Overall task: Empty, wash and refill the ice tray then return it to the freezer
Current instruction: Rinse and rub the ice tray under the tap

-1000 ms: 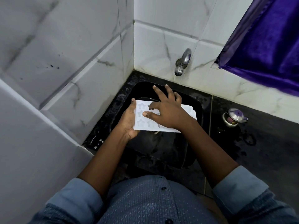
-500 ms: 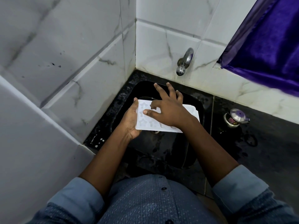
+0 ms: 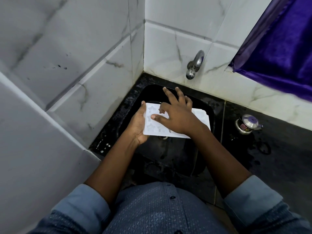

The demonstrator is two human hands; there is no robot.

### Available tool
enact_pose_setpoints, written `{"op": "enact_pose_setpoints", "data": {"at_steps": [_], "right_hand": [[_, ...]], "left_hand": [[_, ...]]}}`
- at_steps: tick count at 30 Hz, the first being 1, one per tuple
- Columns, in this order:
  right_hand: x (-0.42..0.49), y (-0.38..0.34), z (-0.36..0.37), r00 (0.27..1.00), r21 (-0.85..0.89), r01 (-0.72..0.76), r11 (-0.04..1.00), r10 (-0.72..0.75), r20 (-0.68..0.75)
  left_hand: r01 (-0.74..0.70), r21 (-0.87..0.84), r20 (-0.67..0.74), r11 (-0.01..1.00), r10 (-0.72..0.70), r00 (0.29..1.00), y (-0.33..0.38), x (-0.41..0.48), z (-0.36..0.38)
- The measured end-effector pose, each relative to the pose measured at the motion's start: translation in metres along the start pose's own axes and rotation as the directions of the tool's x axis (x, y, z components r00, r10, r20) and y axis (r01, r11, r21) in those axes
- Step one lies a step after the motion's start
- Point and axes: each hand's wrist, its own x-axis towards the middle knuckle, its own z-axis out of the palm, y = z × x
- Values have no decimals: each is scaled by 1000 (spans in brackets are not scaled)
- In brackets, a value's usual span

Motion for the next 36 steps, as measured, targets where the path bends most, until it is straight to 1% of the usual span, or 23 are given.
{"op": "enact_pose_setpoints", "data": {"at_steps": [2,4,7,10,13,16,22,29,36], "right_hand": [[1,-4,2,998,12,9,1000,-8,-70],[2,-7,3,995,19,33,999,-31,-96],[4,-12,1,997,-6,73,997,-73,-37],[7,-17,-2,998,-37,65,997,-64,23],[8,-22,-2,997,-54,65,996,-63,43],[9,-24,0,996,-55,73,996,-70,60],[10,-26,2,996,-64,78,995,-76,38],[9,-30,8,996,-56,66,996,-62,67],[11,-34,14,997,-76,67,995,-64,46]], "left_hand": [[-2,-6,6,1000,3,1000,-1,0,1],[3,-17,3,1000,-3,1000,-1,0,2],[-1,-32,-1,999,1,1000,-2,2,2],[-25,-18,-12,1000,25,1000,-2,2,2],[-27,1,-24,1000,27,999,-2,1,1],[-20,-17,-21,1000,20,1000,-2,0,-1],[-11,-21,-18,1000,11,1000,-2,0,-3],[-11,-36,-43,999,10,999,0,-1,-3],[-14,-46,-26,999,13,1000,2,0,-7]]}}
